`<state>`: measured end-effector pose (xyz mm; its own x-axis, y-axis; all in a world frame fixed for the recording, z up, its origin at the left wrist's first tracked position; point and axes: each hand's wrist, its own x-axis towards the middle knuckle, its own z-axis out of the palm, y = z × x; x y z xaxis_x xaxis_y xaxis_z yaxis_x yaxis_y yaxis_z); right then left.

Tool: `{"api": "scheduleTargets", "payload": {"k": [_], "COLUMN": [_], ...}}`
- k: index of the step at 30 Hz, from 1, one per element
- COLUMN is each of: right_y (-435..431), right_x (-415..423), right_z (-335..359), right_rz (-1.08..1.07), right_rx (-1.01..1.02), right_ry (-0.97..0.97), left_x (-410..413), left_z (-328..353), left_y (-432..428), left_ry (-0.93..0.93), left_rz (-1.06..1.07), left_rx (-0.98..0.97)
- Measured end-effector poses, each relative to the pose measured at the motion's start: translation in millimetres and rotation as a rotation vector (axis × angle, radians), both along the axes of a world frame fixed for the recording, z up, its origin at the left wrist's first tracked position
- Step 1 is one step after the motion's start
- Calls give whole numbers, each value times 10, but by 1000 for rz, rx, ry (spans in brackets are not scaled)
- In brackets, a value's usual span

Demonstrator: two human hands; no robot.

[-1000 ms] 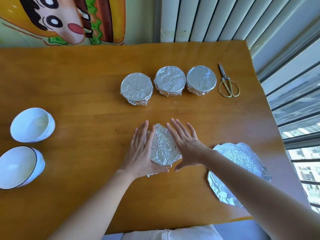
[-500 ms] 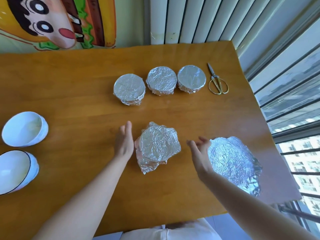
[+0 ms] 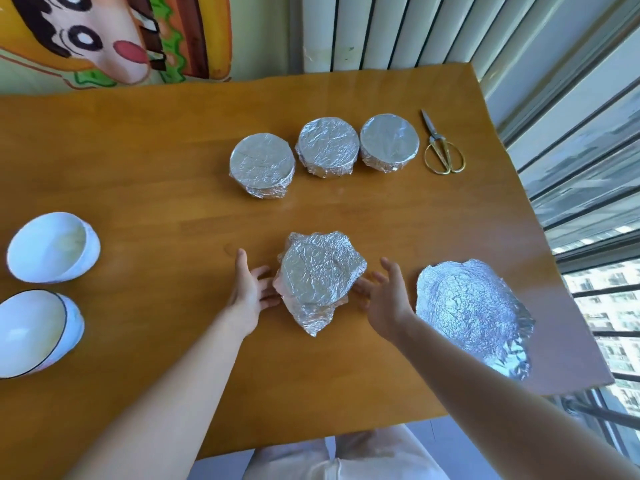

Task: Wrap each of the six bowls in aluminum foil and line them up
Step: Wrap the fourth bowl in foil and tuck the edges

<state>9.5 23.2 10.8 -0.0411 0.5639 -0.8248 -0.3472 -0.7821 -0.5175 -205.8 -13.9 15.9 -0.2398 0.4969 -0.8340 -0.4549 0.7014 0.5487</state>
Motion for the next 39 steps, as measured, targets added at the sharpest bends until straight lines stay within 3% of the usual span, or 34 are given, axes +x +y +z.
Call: {"api": "scheduleTargets", "payload": {"k": [4,9,12,13,15,17,19,22,26,30,39], "right_y": [232,452,501,509,495,434,361,280,288,293,309], "right_x": [-116,-313,-398,-392,-307,-154,-39,-34,-102,-143,-226], "right_z": [67,129,135,126,121,182,284,326,221,159,67], "right_rz": [52,338,518,585,690,800,1030,1451,1671,1718,1666], "right_rx": [18,-23,77,140,399,787,1075,1249,1309,1285,1273], "right_ry": [4,-13,-86,-146,-333,-522,-621,-735,-889,-929,-917], "left_x": [-25,24,71,53,-35,-144,-209,-142,-24,2,-28], "left_z": [4,79,110,96,40,52,118,179,136,42,-33], "left_y": [-211,-524,-634,-658,-720,-747,-656,-440,-233,-182,-179], "left_ry": [101,122,128,201,520,920,1166,1158,1221,1220,1171], "left_rz": [-91,-155,-178,-151,-138,-295,-569,-1023,-1337,-1368,-1329], "left_rx": [23,51,42,58,157,356,606,704,591,488,487]}}
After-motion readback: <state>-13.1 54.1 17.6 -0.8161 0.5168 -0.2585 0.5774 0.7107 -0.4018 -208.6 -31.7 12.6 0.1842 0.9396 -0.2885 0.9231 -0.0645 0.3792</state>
